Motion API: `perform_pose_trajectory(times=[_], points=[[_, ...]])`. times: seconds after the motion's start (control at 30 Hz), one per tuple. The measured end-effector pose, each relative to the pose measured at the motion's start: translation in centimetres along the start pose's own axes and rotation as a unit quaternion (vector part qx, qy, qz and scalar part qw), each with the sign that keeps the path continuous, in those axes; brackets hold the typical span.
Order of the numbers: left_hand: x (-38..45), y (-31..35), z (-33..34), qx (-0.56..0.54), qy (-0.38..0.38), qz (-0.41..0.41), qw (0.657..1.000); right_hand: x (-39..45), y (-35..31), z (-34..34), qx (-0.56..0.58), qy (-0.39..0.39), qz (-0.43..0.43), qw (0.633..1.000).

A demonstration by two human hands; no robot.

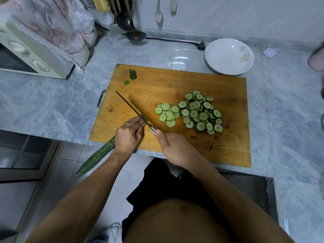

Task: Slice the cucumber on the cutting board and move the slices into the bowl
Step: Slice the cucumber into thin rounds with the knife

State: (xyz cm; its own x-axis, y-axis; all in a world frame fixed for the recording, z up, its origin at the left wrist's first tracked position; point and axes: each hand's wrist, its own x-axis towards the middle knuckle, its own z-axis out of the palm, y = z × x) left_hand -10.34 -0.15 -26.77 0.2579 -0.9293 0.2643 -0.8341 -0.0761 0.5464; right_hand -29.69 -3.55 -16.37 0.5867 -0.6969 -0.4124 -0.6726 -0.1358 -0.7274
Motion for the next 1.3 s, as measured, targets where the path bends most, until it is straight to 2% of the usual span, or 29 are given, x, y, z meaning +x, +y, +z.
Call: perform_pose_trajectory(times=[0.3, 0.47, 0.63, 0.7, 0.77, 0.83, 0.9, 0.97, 1.07, 1.23, 1.3], points=[[0.0, 0.7, -0.1, 0.010, 0.034, 0.009, 0.999, 1.9, -0.1, 1.2, -0.001, 0.020, 0.021, 1.000], [-0.3, 0.7, 0.1, -0.003, 0.038, -0.008, 0.999, 2.4, 0.3, -0.6, 0.086, -0.019, 0.084, 0.993], [-0.1, 1.3, -0.4, -0.022, 0.031, -0.033, 0.999, 1.1, 1.7, -1.9, 0.091, 0.009, 0.048, 0.995], [0.2, 1.9, -0.9, -0.057, 0.058, -0.049, 0.996, 0.6, 2.2, -2.6, 0.049, 0.037, 0.010, 0.998], [0.5, 3.2, -1.7, -0.099, 0.125, -0.037, 0.987, 0.0, 2.8, -3.2, -0.006, 0.064, -0.020, 0.998], [1.0, 4.8, -2.6, -0.127, 0.198, -0.001, 0.972, -0.4, 3.8, -3.7, -0.052, 0.090, -0.038, 0.994], [1.8, 6.3, -3.6, -0.120, 0.210, 0.058, 0.968, -0.6, 4.5, -4.2, -0.104, 0.099, -0.040, 0.989], [3.0, 7.3, -4.2, -0.103, 0.109, 0.136, 0.979, -0.9, 4.7, -4.6, -0.152, 0.097, -0.034, 0.983], [4.7, 8.2, -4.3, -0.068, -0.119, 0.200, 0.970, -1.3, 4.2, -5.1, -0.225, 0.083, -0.029, 0.970], [7.4, 10.2, -3.4, 0.043, -0.368, 0.143, 0.918, -1.8, 4.3, -5.1, -0.290, 0.053, -0.037, 0.955], [8.4, 10.7, -2.6, 0.070, -0.416, 0.109, 0.900, -2.0, 4.3, -4.9, -0.305, 0.050, -0.044, 0.950]])
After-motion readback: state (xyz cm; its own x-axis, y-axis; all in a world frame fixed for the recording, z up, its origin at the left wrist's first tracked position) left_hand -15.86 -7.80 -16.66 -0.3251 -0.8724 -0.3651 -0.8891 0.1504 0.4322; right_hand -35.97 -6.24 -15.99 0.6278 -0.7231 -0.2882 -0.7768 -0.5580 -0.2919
